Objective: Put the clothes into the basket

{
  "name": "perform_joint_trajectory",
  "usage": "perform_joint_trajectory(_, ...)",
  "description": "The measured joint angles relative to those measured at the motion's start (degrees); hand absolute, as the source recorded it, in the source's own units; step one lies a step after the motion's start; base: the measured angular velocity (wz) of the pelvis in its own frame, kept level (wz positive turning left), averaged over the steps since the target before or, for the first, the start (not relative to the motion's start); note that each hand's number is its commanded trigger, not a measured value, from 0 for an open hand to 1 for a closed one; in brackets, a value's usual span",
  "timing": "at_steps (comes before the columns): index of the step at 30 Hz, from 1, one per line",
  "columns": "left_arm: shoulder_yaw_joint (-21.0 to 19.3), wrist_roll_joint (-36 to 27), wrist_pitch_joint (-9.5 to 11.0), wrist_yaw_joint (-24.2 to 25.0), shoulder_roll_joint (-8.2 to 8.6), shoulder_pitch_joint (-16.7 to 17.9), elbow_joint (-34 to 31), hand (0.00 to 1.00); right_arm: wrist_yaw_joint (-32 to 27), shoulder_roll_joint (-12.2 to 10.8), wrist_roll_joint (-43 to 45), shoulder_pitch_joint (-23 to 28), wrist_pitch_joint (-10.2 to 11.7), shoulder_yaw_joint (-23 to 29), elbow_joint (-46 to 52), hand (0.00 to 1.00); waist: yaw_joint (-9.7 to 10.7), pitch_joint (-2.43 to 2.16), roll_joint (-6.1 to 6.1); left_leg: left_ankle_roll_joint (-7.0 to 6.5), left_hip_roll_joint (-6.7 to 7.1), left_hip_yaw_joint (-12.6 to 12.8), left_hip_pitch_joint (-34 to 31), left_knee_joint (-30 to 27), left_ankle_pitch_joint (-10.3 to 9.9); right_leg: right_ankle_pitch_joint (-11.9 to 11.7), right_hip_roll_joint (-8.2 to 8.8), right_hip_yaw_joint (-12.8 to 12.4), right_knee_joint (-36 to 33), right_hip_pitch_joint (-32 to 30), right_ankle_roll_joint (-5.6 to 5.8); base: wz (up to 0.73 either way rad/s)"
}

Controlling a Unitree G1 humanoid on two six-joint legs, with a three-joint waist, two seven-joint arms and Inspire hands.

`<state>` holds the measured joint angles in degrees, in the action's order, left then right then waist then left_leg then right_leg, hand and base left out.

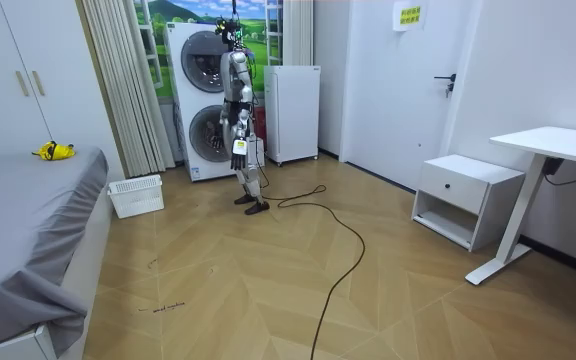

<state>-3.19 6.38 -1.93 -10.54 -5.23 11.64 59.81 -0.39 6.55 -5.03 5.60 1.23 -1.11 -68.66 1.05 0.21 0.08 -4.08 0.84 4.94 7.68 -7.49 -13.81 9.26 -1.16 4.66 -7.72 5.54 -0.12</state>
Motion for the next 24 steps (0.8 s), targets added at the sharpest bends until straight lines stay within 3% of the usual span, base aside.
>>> perform_joint_trajectory(20, -0.09, -0.1, 0.02, 0.29, -0.07, -0.05, -0.1, 0.0, 0.32, 0.0, -1.54, 0.2, -0.04, 0.22, 0.0, 0.0, 0.14, -0.05, -0.07, 0.01, -0.04, 0.34, 0.0, -0.1, -0.01, 0.01, 0.0, 0.12, -0.08, -0.03, -0.02, 0.0)
perform_joint_trajectory(24, -0.5, -0.15, 0.02, 1.13, -0.24, -0.02, -0.1, 0.0, 0.56, 0.02, -1.37, 0.09, -0.03, 0.15, 0.15, 0.0, -0.37, -0.07, -0.11, 0.23, -0.18, 1.06, -0.22, -0.39, -0.29, 0.47, -0.08, 0.24, -0.7, -0.77, -0.53, -0.11)
